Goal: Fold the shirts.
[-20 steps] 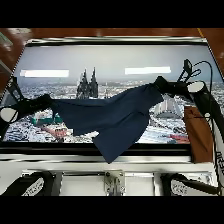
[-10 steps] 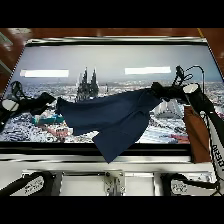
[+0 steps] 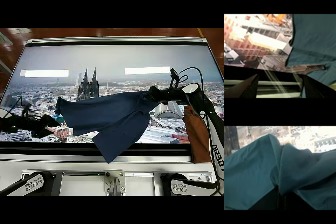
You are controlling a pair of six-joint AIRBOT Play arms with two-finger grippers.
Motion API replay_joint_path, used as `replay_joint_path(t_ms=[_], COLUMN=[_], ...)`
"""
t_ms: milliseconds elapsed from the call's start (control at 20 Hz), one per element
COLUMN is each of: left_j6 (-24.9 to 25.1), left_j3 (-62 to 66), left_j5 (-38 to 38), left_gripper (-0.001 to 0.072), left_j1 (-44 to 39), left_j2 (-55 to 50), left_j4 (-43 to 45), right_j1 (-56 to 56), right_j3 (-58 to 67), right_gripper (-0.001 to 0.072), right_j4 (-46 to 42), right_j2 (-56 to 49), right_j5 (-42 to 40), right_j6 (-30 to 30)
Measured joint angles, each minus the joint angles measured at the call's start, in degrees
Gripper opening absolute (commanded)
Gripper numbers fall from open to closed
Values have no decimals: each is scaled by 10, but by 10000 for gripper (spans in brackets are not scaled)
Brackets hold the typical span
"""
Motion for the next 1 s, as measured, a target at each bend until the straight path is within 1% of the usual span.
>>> replay_joint_path(t_ms=[250, 450, 600, 650, 700, 750, 800, 850, 1000], left_j6=[34, 51, 57, 62, 67, 71, 75, 77, 82], left_j3=[-72, -86, -89, -89, -90, -90, -90, -90, -91], left_j5=[64, 110, 133, 140, 151, 160, 166, 174, 193], left_gripper=[651, 650, 631, 546, 502, 495, 450, 356, 185], left_j1=[-44, -88, -113, -119, -125, -130, -134, -139, -154], left_j2=[-23, -54, -71, -75, -79, -82, -84, -87, -92], left_j4=[-88, -131, -159, -167, -172, -179, -186, -191, -195], right_j1=[0, 0, 0, 0, 0, 0, 0, 0, 0], right_j3=[0, 0, 0, 0, 0, 0, 0, 0, 0], right_gripper=[56, 56, 56, 56, 56, 56, 56, 56, 56], right_j4=[0, 0, 0, 0, 0, 0, 0, 0, 0], right_j2=[0, 0, 0, 0, 0, 0, 0, 0, 0], right_j5=[8, 10, 11, 12, 13, 13, 15, 16, 16], right_j6=[-6, -9, -9, -9, -9, -9, -10, -10, -10])
